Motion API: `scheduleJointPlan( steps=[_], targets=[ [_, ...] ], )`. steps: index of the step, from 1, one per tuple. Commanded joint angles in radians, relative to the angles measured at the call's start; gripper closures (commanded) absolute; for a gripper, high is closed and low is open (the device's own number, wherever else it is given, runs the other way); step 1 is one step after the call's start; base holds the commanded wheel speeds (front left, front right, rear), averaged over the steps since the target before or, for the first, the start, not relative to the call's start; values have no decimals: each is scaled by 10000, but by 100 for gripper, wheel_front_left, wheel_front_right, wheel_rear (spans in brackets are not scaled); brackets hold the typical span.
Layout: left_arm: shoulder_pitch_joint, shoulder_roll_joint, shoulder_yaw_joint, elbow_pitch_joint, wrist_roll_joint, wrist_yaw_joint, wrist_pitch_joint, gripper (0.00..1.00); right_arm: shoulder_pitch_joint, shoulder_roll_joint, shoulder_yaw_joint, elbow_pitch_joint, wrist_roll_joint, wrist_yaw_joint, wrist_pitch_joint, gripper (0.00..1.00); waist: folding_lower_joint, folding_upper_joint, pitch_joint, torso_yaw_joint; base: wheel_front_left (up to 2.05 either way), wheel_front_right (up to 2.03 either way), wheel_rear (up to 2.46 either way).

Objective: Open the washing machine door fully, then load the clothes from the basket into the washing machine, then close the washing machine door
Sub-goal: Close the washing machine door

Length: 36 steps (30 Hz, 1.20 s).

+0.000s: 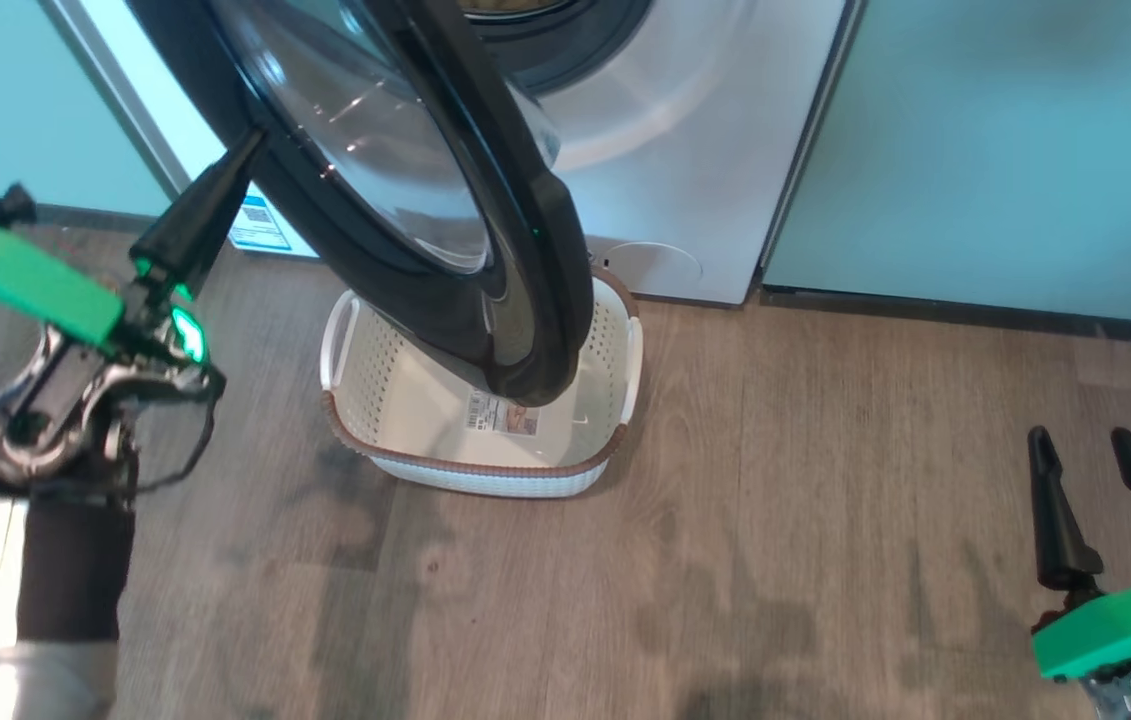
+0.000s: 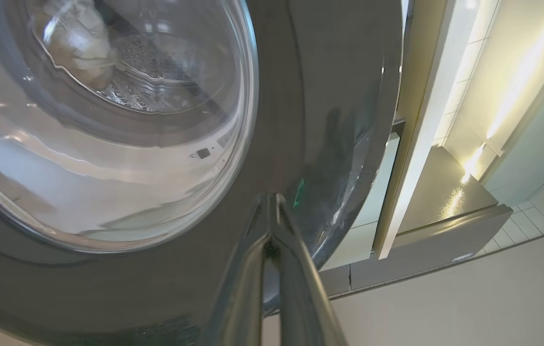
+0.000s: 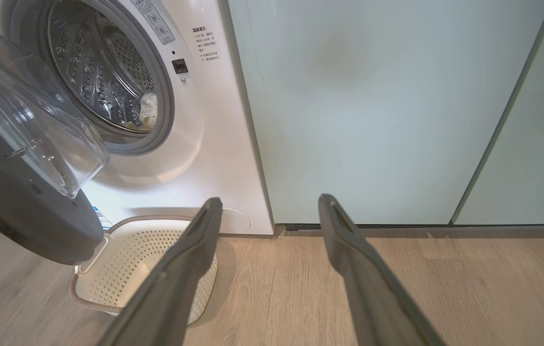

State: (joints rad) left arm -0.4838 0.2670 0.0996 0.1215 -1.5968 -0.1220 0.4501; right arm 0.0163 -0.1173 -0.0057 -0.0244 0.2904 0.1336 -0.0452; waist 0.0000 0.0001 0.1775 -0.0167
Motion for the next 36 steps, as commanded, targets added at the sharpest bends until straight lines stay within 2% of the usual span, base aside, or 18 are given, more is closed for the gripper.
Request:
scheduleJointPlan(
  steps=[1, 2, 3, 4, 5, 6, 7, 12, 16, 21, 25, 26, 30, 36],
  targets=[
    [63, 249, 554, -628, 41, -85, -206, 100, -131, -76, 96, -403, -49, -29, -64, 0, 0, -1, -39, 92, 0, 0, 0],
    [251, 234, 612, -823, 175, -85, -347, 100, -129, -73, 80, -414, -60, -29, -62, 0, 0, -1, -50, 127, 0, 0, 0],
    [452, 196, 648, -1034, 302, -85, -486, 86, -128, -70, 65, -423, -70, -29, -66, 0, 0, -1, -65, 160, 0, 0, 0],
    [648, 120, 683, -1244, 378, -85, -624, 55, -121, -61, 33, -434, -77, -29, -84, 0, 0, -1, -86, 201, 0, 0, 0],
    [846, 65, 709, -1451, 487, -85, -761, 35, -107, -48, 0, -444, -84, -29, -92, 0, 0, -1, -104, 240, 0, 0, 0],
    [1059, 13, 729, -1588, 633, -85, -924, 7, -85, -37, -31, -450, -93, -29, -95, 0, 0, -1, -132, 280, 0, 0, 0],
    [1240, -45, 716, -1716, 754, -85, -1055, 0, -61, -27, -63, -460, -102, -29, -95, 0, 0, -1, -153, 326, 0, 0, 0],
    [2046, -160, 554, -2551, 1796, -85, -2047, 0, 7, -9, -99, -503, -143, -29, -62, 0, 0, -1, -270, 475, 0, 0, 0],
    [2563, 89, 166, -2897, 3157, -86, -2811, 0, 46, -1, -116, -531, -162, -29, -46, 0, 0, -1, -357, 528, 0, 0, 0],
    [3243, 474, -377, -2884, 5685, -35, -3970, 0, 131, 7, -114, -546, -186, -29, -29, 0, 0, -1, -502, 529, 0, 0, 0],
    [3701, 579, -974, -2799, 7909, 500, -4776, 0, 280, 33, -112, -588, -200, -29, -12, 0, 0, -1, -611, 504, 0, 0, 0],
    [3701, 579, -974, -2799, 7909, 500, -4776, 0, 280, 33, -112, -588, -200, -29, -12, 0, 0, -1, -611, 504, 0, 0, 0],
    [4081, 595, -1561, -2793, 9492, 1089, -5219, 0, 451, 60, -83, -656, -214, -29, 34, 0, 0, -1, -668, 419, 0, 0, 0],
    [4565, 652, -2019, -2742, 10919, 1764, -5650, 0, 573, 104, -6, -777, -210, -29, 108, 0, 0, -1, -683, 171, 0, 0, 0]
  ],
)
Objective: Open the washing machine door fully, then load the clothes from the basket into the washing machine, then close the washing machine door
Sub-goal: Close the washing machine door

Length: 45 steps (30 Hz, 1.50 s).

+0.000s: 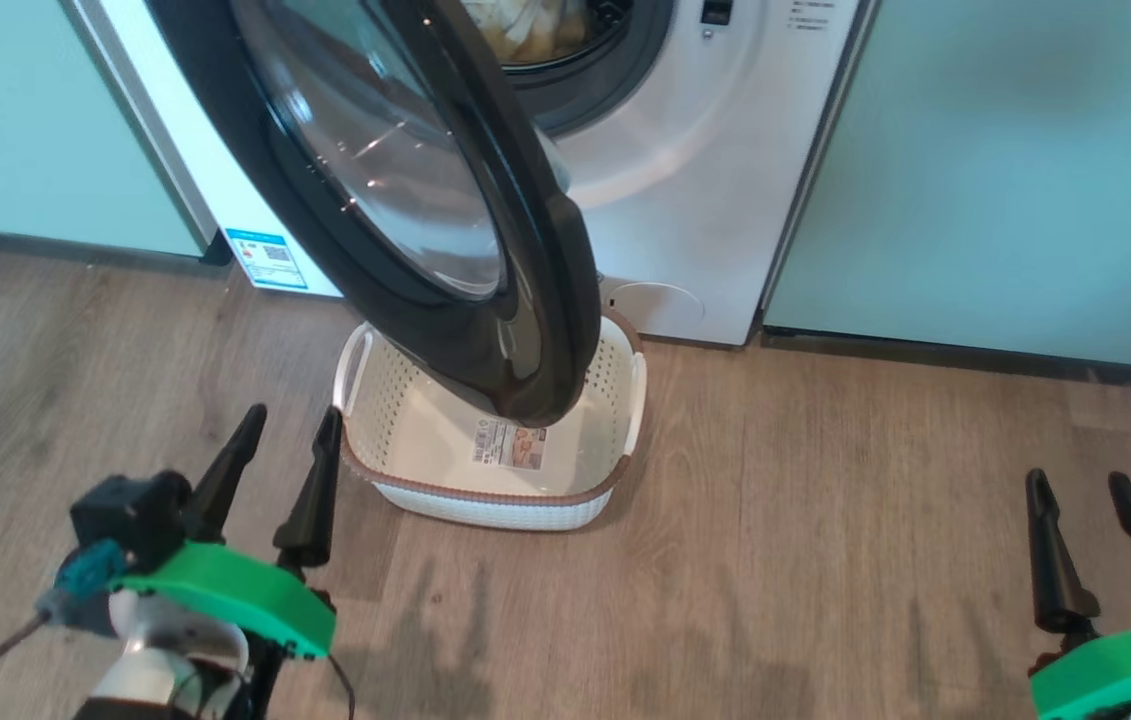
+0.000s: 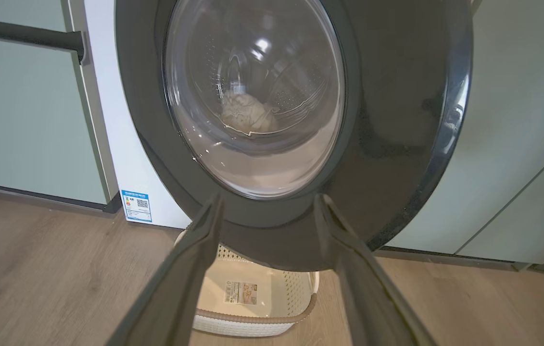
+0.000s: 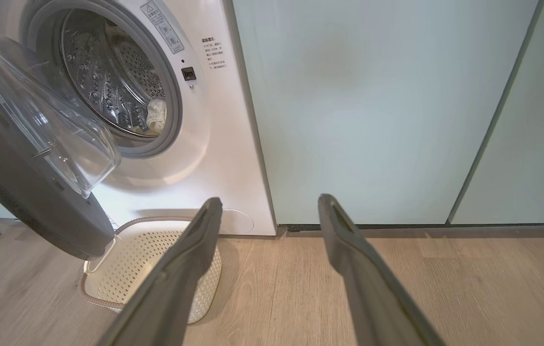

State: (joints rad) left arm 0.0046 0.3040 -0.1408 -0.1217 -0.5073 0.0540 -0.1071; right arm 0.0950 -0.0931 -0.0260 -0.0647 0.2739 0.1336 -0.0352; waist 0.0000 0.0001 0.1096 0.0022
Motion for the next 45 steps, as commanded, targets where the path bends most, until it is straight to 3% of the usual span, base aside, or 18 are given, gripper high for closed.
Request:
scheduleJointPlan(
  steps=[1, 9, 26, 27, 28, 29, 30, 45],
  targets=[
    [-244, 300, 324, -311, 191, 105, -76, 0, -188, -129, 200, -396, -50, -29, 10, 0, 0, -1, -13, -47, 0, 0, 0],
    [55, 227, 152, -468, 740, 599, -225, 0, 37, -50, 198, -539, -96, -29, 105, 0, 0, -1, -54, -189, 0, 0, 0],
    [136, 152, 22, -420, 613, 666, -286, 0, 158, 85, -2, -626, -141, -29, 114, 0, 0, -1, -217, -222, 0, 0, 0],
    [137, 149, 11, -417, 607, 672, -276, 0, 156, 92, -4, -628, -143, -29, 121, 2, 0, -1, -213, -220, 0, 0, 0],
    [131, 155, 2, -422, 626, 682, -290, 0, 150, 98, -1, -630, -139, -29, 130, 22, 0, -1, -209, -221, 0, 0, 0],
    [131, 146, -15, -425, 623, 684, -294, 0, 144, 103, 2, -630, -126, -29, 142, 65, 0, -1, -203, -220, 0, 0, 0],
    [126, 144, -31, -423, 631, 692, -294, 0, 142, 105, 9, -627, -110, -29, 157, 100, 0, -1, -200, -212, 0, 0, 0],
    [42, 126, -234, -408, 644, 729, -262, 0, 217, 92, 158, -552, 66, -29, 301, 100, 0, -1, -227, -72, 0, 0, 0]
  ],
)
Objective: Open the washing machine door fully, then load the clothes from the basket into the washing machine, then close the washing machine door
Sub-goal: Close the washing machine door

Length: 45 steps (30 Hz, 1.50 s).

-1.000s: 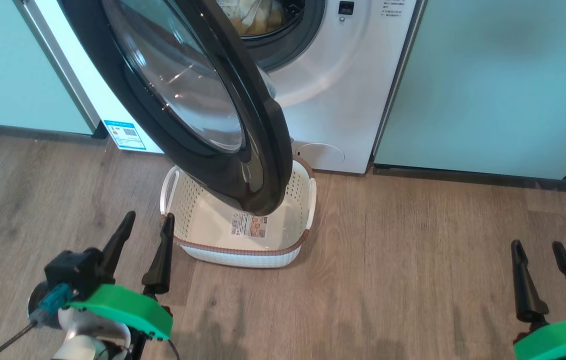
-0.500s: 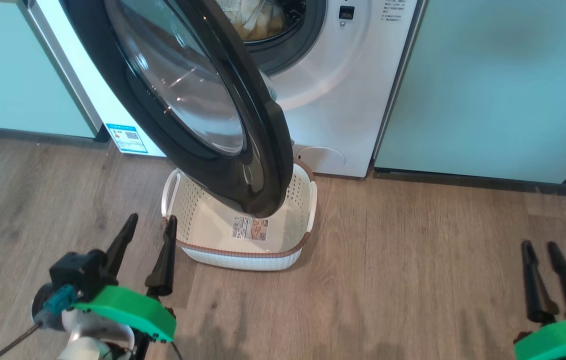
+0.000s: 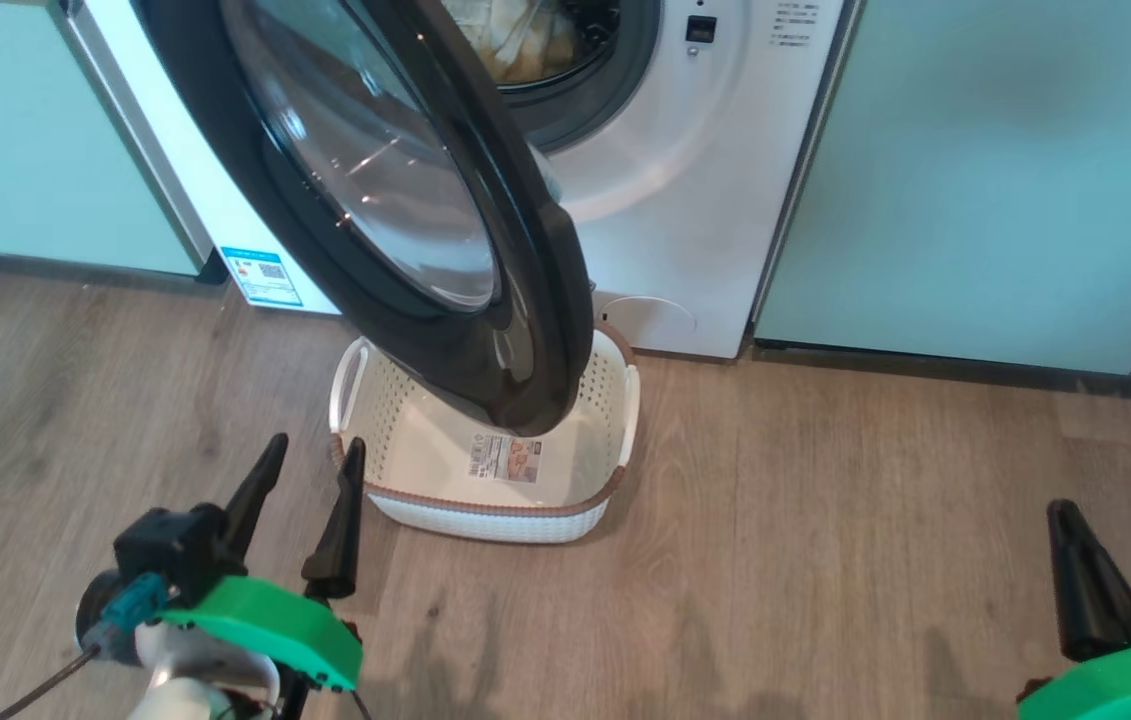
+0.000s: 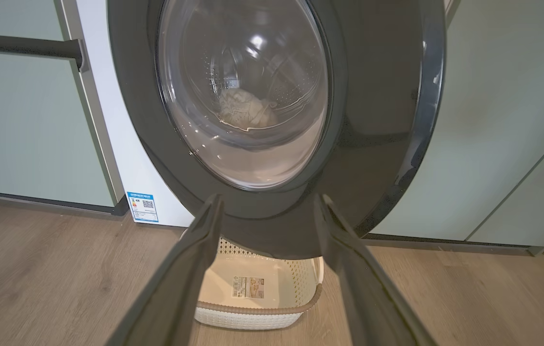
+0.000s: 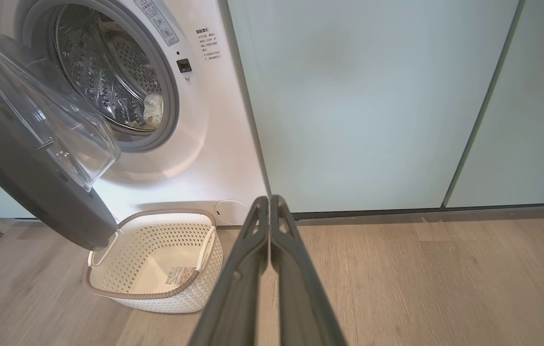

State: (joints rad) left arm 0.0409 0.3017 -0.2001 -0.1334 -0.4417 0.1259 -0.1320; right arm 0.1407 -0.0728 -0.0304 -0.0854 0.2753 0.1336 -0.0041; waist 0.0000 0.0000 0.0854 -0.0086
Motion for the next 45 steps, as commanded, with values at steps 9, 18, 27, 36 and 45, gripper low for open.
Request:
scheduleJointPlan(
  steps=[9, 18, 27, 36, 45],
  targets=[
    [-643, 158, 53, -315, 41, -114, 130, 0, -953, -155, 1105, 150, 287, -29, -134, 100, 0, 0, 141, 821, 0, 0, 0],
    [-939, -26, -217, -125, -2, -206, 47, 0, -2857, -82, 1960, 900, 659, -29, -736, 100, 0, 0, 294, 1832, 0, 0, 0],
    [-923, 30, -123, -38, -26, -101, -95, 0, -5617, -170, 2488, -154, 591, -29, -1022, 100, 0, 0, 195, 2400, 0, 0, 0],
    [-842, 90, -62, -116, -107, -52, -121, 0, -6907, -40, 4008, -1715, 888, -29, -344, 100, 0, 0, 115, 2563, 0, 0, 0],
    [-888, 73, -157, -187, -97, -20, -169, 0, -6512, 45, 6499, -1381, 1667, -29, 671, 100, 0, 0, 225, 2722, 0, 0, 0]
  ],
)
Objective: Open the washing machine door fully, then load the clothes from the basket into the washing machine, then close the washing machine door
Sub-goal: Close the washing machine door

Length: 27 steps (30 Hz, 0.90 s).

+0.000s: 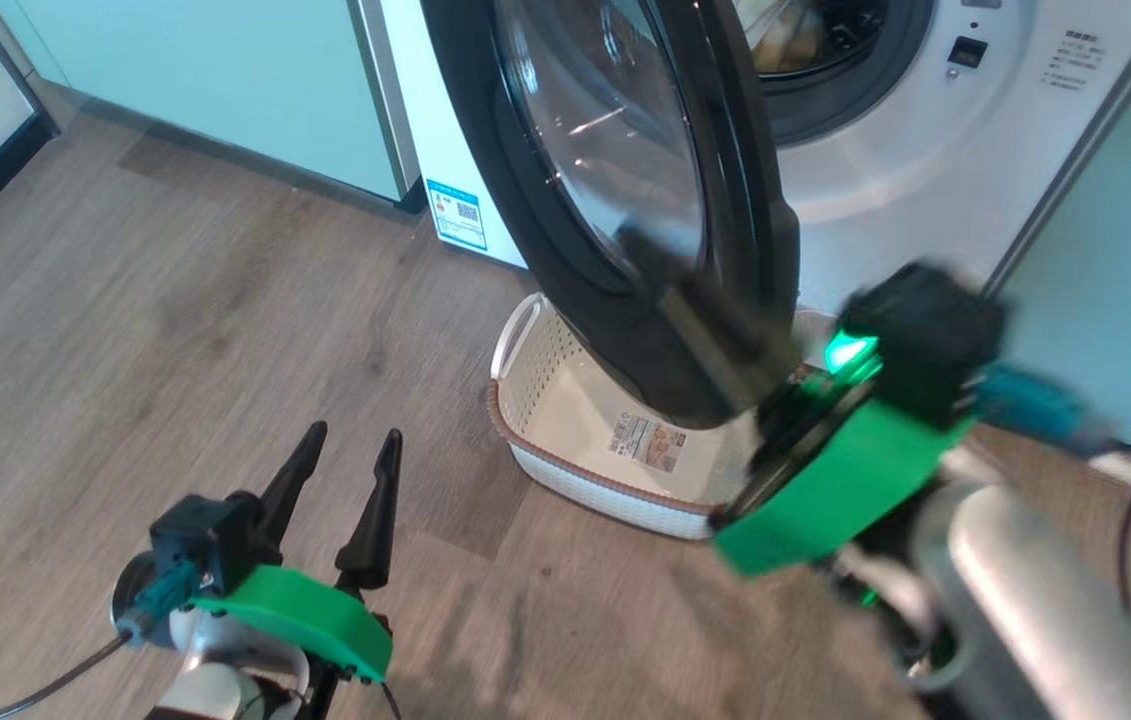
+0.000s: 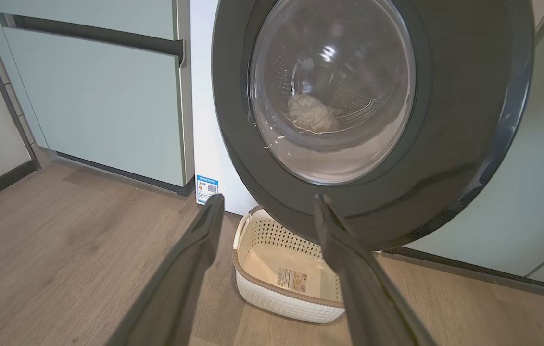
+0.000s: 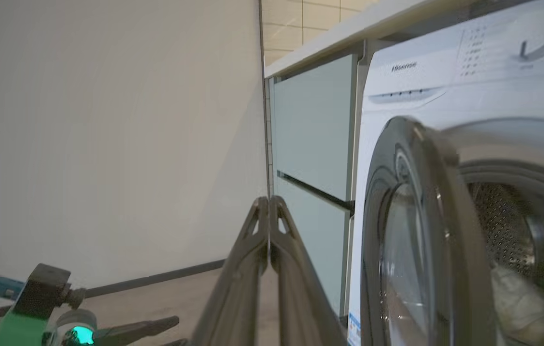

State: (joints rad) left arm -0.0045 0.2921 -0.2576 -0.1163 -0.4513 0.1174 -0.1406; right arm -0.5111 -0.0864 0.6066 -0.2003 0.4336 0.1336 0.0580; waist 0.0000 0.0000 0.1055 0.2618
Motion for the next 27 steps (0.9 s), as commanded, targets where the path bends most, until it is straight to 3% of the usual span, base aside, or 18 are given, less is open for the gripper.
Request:
scheduleJointPlan(
  steps=[1, 9, 27],
  targets=[
    [-448, 168, 407, -341, 12, 73, -94, 0, 118, 162, 405, -89, 161, -29, 97, 100, 0, 0, 41, 35, 0, 0, 0],
    [-521, 113, 295, -231, 4, 68, -175, 0, 628, -117, 1495, 1401, 484, -29, -78, 100, 0, 0, 178, 90, 0, 0, 0],
    [-895, 14, 27, -54, 23, 0, -352, 0, -513, -152, 496, 4155, 458, -29, -922, 100, 0, 0, 522, 173, 0, 0, 0]
  ],
)
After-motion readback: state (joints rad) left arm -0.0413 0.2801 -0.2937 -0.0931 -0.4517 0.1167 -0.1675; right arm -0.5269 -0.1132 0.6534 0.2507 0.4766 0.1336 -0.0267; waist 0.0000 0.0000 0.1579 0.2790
